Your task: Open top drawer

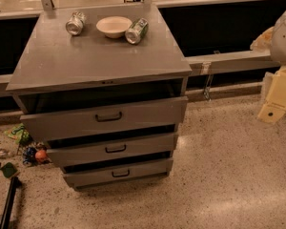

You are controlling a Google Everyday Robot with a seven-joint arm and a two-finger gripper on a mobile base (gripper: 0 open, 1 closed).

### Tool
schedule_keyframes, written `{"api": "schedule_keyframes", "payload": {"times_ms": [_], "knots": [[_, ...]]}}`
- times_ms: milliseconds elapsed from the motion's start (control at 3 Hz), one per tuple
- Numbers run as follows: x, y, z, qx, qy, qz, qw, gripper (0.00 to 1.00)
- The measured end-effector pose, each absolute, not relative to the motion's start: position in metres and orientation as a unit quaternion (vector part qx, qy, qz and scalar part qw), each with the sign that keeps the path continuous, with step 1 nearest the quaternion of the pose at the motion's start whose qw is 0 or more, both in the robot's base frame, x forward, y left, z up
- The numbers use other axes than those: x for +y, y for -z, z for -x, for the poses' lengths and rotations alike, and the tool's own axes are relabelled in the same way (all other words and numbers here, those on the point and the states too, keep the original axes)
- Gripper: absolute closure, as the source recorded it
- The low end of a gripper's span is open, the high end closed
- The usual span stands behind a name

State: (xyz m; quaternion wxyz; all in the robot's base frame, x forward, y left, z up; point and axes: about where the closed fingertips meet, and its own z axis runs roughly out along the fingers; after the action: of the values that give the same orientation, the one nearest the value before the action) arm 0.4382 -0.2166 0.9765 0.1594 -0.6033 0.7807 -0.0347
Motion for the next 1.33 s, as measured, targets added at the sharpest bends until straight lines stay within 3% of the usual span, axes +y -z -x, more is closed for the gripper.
{"api": "schedule_keyframes", "payload": {"times_ms": [667, 1333], "knots": [[-0.209, -0.945, -0.448, 0.775, 0.001, 0.607, 0.176, 0.0], [-0.151, -0.823, -0.475, 0.687, -0.107, 0.688, 0.207, 0.0]]}}
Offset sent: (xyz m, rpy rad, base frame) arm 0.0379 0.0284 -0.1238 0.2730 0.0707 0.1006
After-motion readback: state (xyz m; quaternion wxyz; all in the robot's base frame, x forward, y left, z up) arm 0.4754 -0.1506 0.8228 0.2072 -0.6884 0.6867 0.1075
